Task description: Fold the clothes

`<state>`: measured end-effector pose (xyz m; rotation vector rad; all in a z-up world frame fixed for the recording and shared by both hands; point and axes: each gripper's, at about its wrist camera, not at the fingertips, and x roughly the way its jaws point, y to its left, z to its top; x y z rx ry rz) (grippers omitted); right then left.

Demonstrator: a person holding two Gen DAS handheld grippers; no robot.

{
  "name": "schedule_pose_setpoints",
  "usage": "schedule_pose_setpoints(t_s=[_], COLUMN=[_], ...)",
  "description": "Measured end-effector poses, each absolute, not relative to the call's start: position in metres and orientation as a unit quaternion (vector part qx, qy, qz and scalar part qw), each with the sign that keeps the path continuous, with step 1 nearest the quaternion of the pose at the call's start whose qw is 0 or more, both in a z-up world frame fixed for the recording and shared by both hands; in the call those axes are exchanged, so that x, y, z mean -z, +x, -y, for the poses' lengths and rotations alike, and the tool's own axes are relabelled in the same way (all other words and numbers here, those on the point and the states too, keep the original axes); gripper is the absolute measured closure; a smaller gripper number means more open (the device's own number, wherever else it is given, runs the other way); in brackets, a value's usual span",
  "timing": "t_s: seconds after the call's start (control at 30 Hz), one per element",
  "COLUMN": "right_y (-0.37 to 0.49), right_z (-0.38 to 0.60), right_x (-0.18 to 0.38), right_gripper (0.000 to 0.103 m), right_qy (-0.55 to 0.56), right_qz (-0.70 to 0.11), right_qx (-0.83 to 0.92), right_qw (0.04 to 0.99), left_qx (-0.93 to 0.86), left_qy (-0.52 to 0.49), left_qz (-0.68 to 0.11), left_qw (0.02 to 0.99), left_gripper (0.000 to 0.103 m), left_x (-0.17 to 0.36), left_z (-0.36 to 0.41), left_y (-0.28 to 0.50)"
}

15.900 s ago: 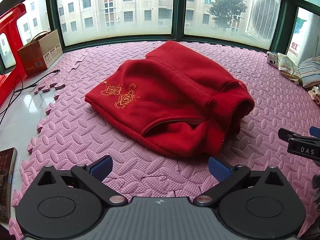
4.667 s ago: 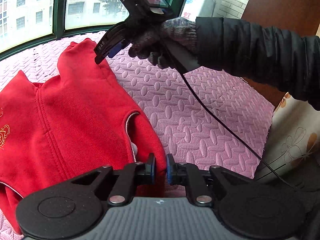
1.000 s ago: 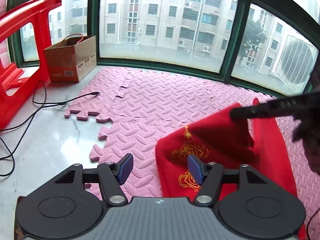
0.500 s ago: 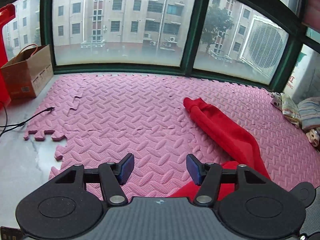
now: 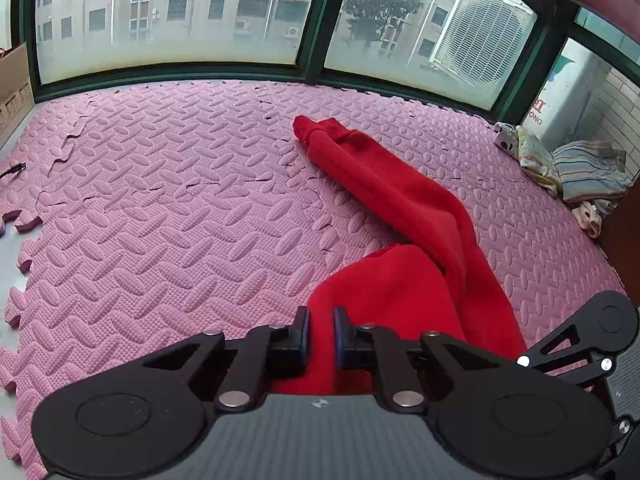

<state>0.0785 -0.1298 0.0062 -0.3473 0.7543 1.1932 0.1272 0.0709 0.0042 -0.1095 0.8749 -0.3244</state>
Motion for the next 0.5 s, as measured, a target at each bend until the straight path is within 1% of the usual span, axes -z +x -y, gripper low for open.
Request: schedule_pose_setpoints(t_s=[0.1, 0.17, 0.2, 0.23, 0.27, 0.3, 0.33, 0.37, 0.4, 0.43, 0.5], right_y=[0.087, 0.097, 0.102, 0.105, 0.110, 0.117, 0.122, 0.124, 0.126, 0.129, 0.135], right_z=[0.132, 0.133, 0.134, 0.134, 0.137, 0.140, 0.143, 0.147, 0.152, 0.156, 0.164], right_x=[-0.013, -0.017, -0.020, -0.021, -0.023, -0.026, -0.028, -0.029, -0.029, -0.029, -0.028], right_gripper=[0.091, 0.081, 0.071, 0.056, 0.053, 0.054, 0.052, 0.051, 0.049, 0.049, 0.049], right_qy=[-0.138, -0.122, -0.115, -0.112, -0.103, -0.091, -0.082, -0.077, -0.072, -0.067, -0.051], right_qz=[-0.342, -0.338, -0.335, -0.333, -0.331, -0.330, -0.330, -0.330, -0.332, -0.334, -0.343], right_qx=[-0.525, -0.500, -0.486, -0.478, -0.463, -0.444, -0.436, -0.429, -0.421, -0.413, -0.401], right_qw=[0.767, 0.788, 0.799, 0.805, 0.816, 0.828, 0.833, 0.837, 0.841, 0.845, 0.848], left_qx=[0.119, 0.076, 0.053, 0.029, 0.006, -0.009, -0.022, -0.031, -0.039, -0.045, -0.032], left_qy=[-0.042, -0.038, -0.037, -0.035, -0.033, -0.039, -0.047, -0.052, -0.056, -0.057, -0.055], left_qz=[-0.370, -0.346, -0.334, -0.322, -0.310, -0.301, -0.294, -0.293, -0.294, -0.295, -0.310], left_qw=[0.920, 0.935, 0.940, 0.946, 0.950, 0.953, 0.954, 0.954, 0.953, 0.953, 0.949], left_gripper=[0.093, 0.092, 0.091, 0.089, 0.088, 0.084, 0.082, 0.076, 0.058, 0.055, 0.054], left_x=[-0.029, -0.035, -0.037, -0.040, -0.042, -0.042, -0.042, -0.041, -0.041, -0.041, -0.039], left_z=[-0.077, -0.088, -0.094, -0.100, -0.106, -0.113, -0.122, -0.129, -0.136, -0.141, -0.145], left_y=[0.130, 0.139, 0.144, 0.149, 0.155, 0.155, 0.154, 0.151, 0.147, 0.141, 0.130])
